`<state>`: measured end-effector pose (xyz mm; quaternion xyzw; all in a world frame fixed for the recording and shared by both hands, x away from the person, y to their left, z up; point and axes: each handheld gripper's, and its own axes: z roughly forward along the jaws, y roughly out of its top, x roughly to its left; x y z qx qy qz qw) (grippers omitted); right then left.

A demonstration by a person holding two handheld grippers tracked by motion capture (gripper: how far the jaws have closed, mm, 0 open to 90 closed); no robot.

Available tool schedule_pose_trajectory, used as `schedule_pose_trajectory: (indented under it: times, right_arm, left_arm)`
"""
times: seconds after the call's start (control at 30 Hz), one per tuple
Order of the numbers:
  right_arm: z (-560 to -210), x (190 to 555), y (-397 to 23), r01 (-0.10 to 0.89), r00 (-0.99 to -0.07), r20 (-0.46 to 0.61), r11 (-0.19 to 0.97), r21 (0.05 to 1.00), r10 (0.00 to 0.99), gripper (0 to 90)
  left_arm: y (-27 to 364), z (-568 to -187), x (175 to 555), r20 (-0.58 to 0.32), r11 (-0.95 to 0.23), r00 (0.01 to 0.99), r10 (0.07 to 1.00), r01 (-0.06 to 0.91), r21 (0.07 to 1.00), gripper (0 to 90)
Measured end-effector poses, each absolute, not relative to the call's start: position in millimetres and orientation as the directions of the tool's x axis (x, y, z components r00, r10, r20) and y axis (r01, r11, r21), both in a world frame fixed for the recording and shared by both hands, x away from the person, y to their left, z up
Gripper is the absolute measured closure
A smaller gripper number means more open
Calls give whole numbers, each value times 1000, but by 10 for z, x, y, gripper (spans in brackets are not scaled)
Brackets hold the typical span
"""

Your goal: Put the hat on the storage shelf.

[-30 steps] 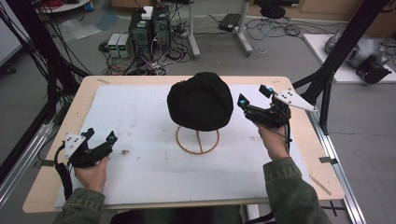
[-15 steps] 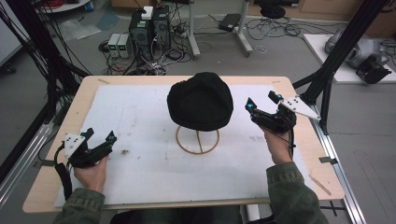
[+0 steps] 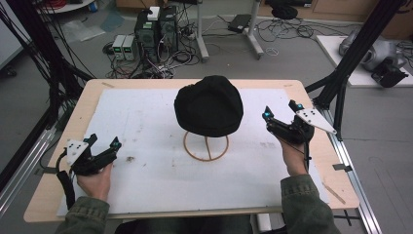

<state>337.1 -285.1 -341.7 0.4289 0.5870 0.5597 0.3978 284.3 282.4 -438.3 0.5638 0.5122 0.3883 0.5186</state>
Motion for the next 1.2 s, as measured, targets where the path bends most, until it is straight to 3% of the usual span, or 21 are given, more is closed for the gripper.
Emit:
schedule_pose_trajectory:
  times: [0.77, 1.2]
  right_arm:
    - [-4165, 3120, -3062, 155, -183, 13, 16, 988, 983, 127]
    - [-4291, 3048, -3121, 146, -121, 40, -22, 989, 992, 127]
  left_arm:
    - [2802, -4409, 2838, -76, 48, 164, 984, 171, 984, 192]
    - [2792, -4410, 2792, -60, 43, 124, 990, 136, 990, 193]
